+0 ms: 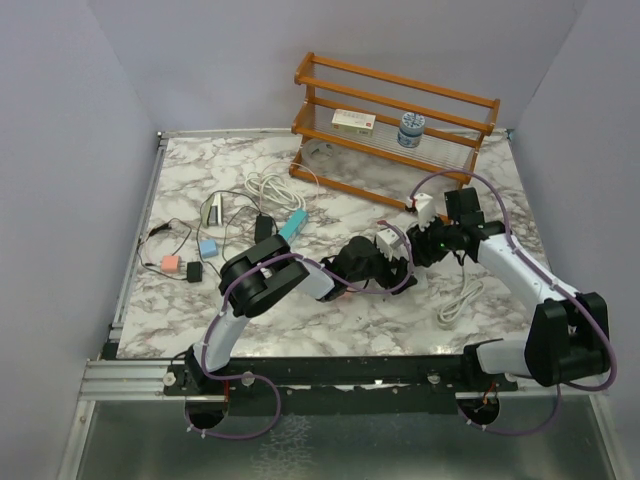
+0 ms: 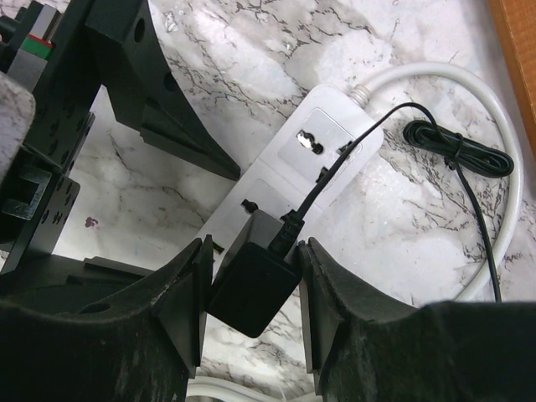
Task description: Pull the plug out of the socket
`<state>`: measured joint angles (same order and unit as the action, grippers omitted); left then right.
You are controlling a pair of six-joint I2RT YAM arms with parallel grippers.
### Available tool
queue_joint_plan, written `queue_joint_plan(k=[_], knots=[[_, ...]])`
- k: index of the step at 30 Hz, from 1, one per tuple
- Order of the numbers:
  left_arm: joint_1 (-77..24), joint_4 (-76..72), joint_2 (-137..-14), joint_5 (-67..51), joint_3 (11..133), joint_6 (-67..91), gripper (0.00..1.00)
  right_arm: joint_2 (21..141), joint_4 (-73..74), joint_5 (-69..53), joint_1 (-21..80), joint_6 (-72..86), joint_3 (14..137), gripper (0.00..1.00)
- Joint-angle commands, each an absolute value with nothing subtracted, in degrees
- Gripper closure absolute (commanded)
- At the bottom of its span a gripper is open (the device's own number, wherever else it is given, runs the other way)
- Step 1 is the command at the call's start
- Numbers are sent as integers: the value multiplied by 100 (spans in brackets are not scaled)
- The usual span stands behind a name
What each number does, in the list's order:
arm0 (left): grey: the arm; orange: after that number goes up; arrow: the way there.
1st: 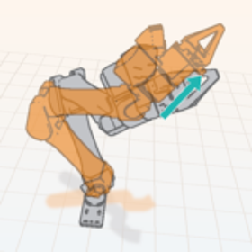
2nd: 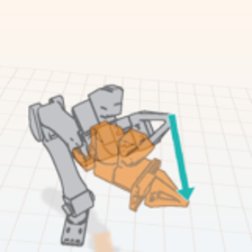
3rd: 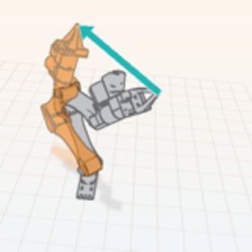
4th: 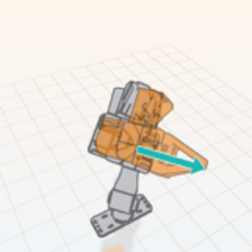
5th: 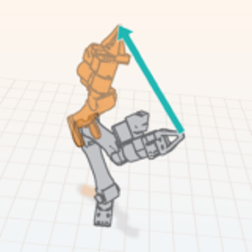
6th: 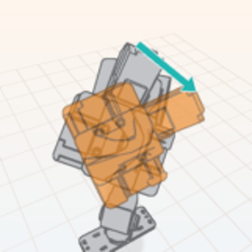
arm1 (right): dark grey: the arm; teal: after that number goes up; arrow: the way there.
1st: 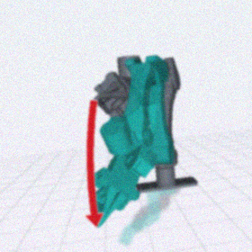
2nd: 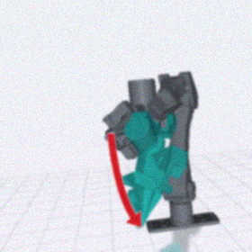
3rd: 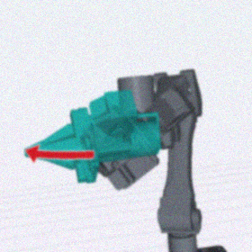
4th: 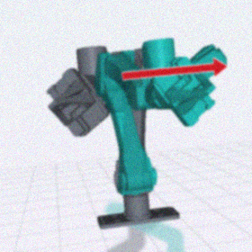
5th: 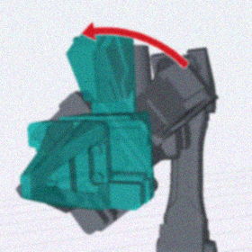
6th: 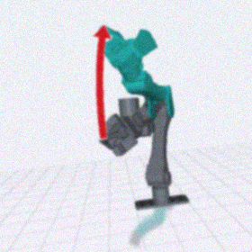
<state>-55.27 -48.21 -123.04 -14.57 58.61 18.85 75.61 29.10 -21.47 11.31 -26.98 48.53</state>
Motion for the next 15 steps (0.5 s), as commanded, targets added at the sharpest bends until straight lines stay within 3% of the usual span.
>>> queue_joint_plan(k=[1, 8, 15], knots=[[-5454, -3560, -12753, -1008, 5555, 1627, 24, 7402, 2978, -1938, 1117, -2686, 4880, 100], [-5443, -3560, -12497, -1215, 5653, 1355, 14, 7107, 3050, -1746, 967, -2669, 5180, 100], [-5354, -3524, -12060, -1867, 5953, 1119, 3, 6710, 3439, -1526, 940, -2474, 6274, 100]])
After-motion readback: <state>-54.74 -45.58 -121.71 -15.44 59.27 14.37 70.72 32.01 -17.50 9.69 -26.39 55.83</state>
